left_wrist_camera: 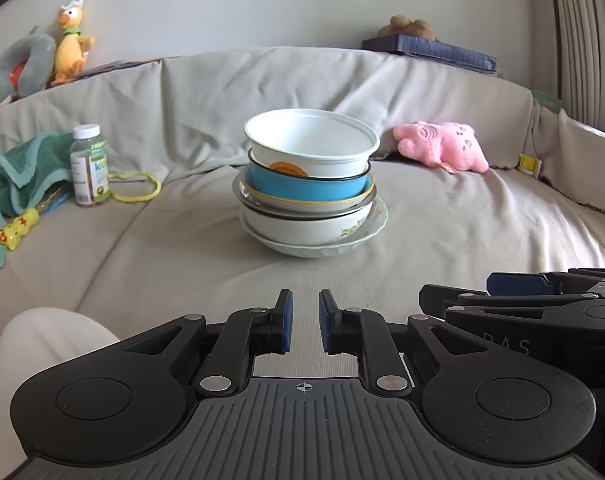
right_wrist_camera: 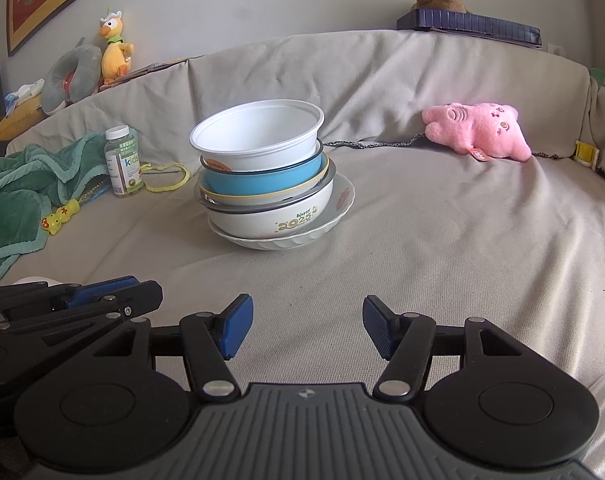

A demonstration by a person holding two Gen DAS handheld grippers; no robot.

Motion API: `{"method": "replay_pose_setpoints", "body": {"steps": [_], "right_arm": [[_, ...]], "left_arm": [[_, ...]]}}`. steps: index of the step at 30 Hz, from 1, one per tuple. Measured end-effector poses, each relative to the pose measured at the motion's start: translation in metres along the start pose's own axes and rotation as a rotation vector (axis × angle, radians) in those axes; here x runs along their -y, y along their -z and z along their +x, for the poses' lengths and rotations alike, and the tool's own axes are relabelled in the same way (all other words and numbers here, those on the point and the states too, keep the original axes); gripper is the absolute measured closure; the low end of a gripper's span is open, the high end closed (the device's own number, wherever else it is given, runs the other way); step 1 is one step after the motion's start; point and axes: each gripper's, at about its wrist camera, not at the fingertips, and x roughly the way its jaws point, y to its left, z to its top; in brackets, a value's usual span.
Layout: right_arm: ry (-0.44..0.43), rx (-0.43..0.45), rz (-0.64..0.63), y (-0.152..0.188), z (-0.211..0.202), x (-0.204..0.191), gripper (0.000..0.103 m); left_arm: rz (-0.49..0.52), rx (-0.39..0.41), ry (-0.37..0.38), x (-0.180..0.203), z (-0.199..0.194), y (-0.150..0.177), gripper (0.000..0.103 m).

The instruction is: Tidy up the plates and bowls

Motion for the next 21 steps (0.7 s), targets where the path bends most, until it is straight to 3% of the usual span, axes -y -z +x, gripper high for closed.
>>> {"method": "replay_pose_setpoints", "body": {"steps": [21], "right_arm": [[-0.002,-0.001,-0.003,-0.0004,-0.0009,-0.0006,0.041]], "left_arm": [[0.001,0.003,0.002,-0.0013,-0.0011,-0.0011,0.086]]}}
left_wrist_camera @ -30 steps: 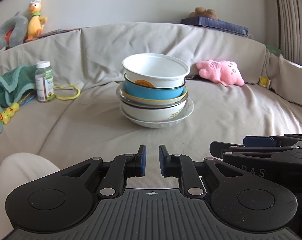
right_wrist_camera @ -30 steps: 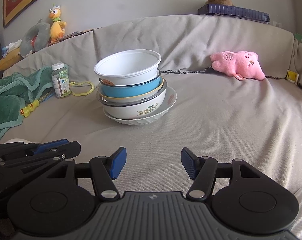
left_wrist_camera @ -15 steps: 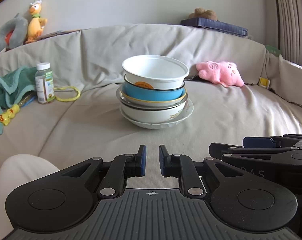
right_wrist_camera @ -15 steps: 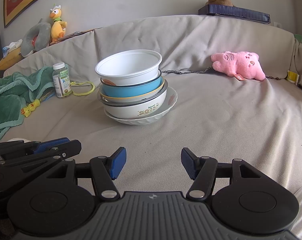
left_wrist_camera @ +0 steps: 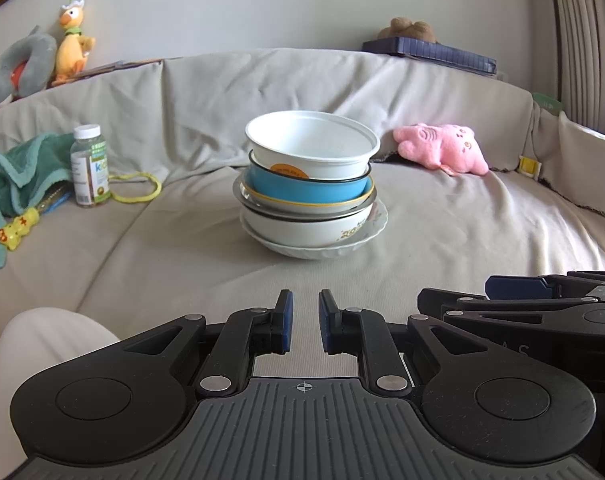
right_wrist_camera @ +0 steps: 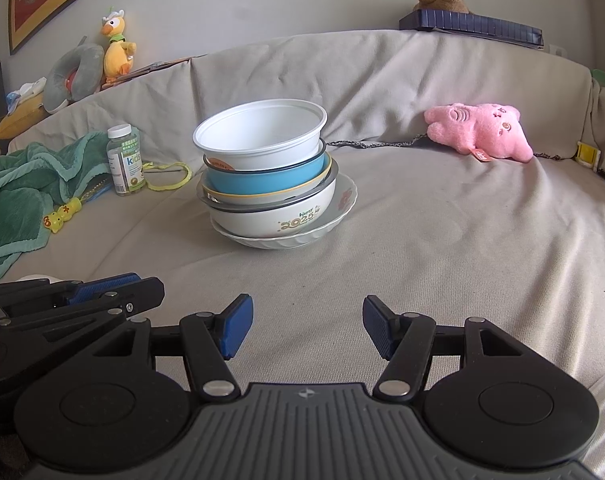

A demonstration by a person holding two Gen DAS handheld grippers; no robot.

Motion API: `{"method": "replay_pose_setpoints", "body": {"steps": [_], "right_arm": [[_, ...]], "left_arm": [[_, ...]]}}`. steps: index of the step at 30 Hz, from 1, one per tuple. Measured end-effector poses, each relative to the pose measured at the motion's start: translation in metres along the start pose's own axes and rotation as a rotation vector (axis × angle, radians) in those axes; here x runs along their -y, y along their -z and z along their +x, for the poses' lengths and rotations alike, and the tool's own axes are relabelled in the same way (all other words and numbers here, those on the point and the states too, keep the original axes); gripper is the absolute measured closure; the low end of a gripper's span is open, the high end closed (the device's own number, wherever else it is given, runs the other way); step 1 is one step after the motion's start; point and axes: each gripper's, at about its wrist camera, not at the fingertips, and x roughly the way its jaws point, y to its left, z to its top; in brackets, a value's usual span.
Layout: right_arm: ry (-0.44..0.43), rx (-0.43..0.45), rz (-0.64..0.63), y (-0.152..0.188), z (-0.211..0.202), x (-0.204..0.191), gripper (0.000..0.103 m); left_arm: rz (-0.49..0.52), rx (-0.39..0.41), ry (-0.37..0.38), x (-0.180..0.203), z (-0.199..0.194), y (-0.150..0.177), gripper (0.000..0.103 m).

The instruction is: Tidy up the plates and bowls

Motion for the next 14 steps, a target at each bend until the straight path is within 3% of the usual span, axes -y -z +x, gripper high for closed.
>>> {"method": "replay_pose_setpoints", "body": {"steps": [14], "right_arm": [[-0.009,-0.003,-0.002,-0.0006,-0.0007,0.0032,0.041]], "left_arm": [[-0.010,-0.003,0.010,-0.0003,-0.0005,-0.0002,0.086]]}}
